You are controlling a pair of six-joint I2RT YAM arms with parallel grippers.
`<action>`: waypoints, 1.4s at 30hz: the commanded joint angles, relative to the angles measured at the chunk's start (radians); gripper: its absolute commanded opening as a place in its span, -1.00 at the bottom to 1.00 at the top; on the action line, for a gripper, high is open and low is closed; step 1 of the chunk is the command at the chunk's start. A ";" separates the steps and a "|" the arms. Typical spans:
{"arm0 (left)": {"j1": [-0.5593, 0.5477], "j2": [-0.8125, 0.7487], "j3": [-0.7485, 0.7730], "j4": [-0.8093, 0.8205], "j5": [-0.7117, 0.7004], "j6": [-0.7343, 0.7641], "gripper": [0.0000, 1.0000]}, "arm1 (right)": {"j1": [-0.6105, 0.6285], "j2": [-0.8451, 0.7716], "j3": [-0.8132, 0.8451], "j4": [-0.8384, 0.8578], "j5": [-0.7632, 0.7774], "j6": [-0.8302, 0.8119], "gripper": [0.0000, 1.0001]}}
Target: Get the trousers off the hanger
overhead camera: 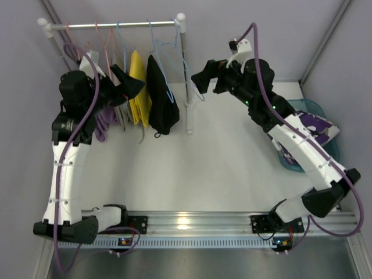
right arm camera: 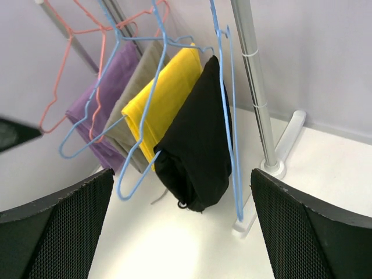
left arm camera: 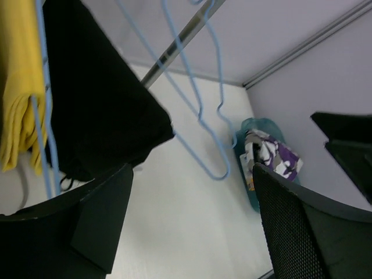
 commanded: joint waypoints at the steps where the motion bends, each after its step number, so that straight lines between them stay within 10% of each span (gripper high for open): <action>1: 0.004 0.093 0.103 0.257 0.098 -0.115 0.76 | -0.013 -0.096 -0.045 -0.010 -0.011 -0.056 0.99; 19: -0.177 0.481 0.321 0.299 -0.282 -0.266 0.39 | -0.183 -0.248 -0.146 -0.068 0.018 0.068 0.99; 42: -0.198 0.670 0.320 0.458 -0.204 -0.410 0.02 | -0.254 -0.242 -0.207 -0.066 -0.060 0.105 0.99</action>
